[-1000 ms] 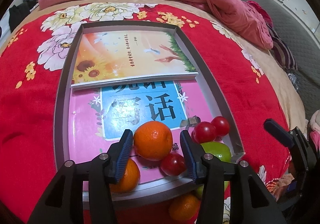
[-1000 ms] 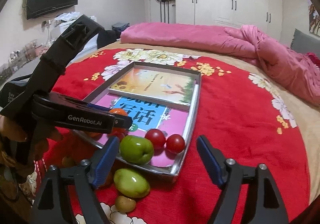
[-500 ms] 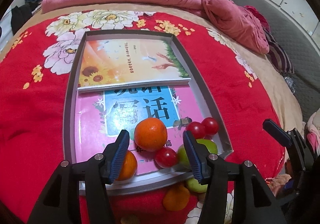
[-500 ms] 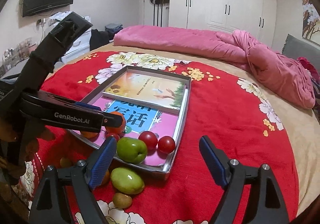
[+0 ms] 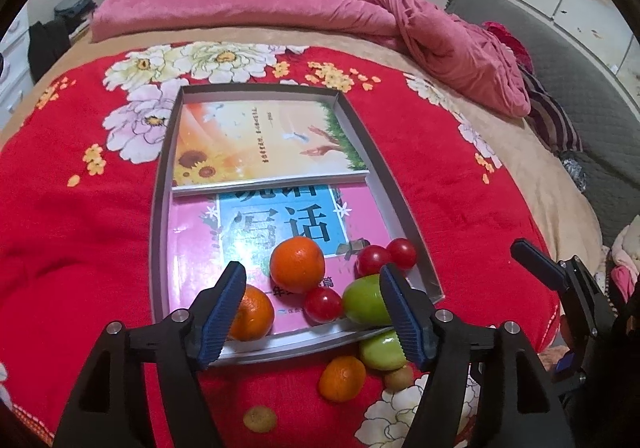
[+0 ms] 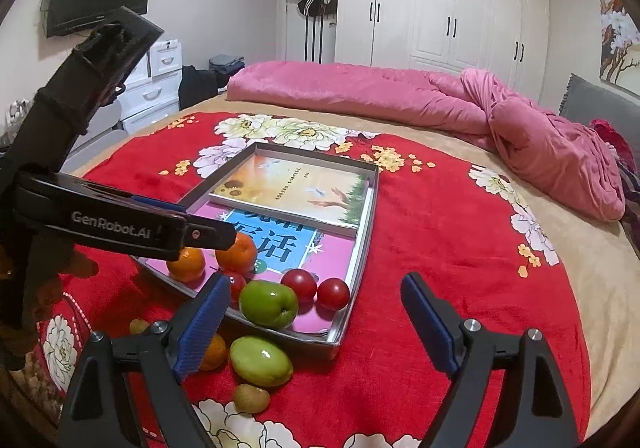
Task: Organize fruits
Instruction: 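Withdraw both open tools from the tray toward the remaining fruit, then grasp another mandarin with the left tool while the right tool grasps a small brown kiwi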
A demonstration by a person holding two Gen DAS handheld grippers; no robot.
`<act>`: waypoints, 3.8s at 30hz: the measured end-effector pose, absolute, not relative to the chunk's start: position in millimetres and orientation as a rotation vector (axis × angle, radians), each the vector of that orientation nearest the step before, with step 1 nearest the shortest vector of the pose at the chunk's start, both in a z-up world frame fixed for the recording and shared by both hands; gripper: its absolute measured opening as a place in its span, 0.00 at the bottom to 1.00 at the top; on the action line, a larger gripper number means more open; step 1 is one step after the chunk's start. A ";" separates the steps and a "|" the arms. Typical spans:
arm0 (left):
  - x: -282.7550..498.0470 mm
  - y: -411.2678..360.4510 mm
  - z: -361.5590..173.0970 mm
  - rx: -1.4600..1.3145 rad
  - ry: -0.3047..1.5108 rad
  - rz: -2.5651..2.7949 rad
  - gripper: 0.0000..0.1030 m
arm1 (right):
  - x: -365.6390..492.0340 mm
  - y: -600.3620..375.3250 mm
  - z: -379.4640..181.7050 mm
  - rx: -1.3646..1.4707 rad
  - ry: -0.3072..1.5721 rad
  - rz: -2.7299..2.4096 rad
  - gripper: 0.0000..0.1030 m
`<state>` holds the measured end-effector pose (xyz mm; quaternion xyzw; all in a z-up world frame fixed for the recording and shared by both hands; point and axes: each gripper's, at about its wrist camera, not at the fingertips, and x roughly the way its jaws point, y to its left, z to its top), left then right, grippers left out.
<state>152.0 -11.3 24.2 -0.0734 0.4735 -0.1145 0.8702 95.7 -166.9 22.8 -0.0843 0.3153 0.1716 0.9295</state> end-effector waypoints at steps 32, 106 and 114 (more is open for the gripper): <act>102.7 12.9 44.2 -0.123 0.939 -0.206 0.76 | 75.3 -187.7 41.3 -0.030 0.578 0.384 0.93; 87.3 -23.7 -29.7 -0.052 1.133 -0.287 0.75 | 67.8 -152.0 -61.3 -0.114 0.968 0.413 0.47; 96.5 -27.9 -37.0 -0.077 1.139 -0.309 0.73 | 69.5 -148.2 -64.3 -0.116 0.968 0.455 0.28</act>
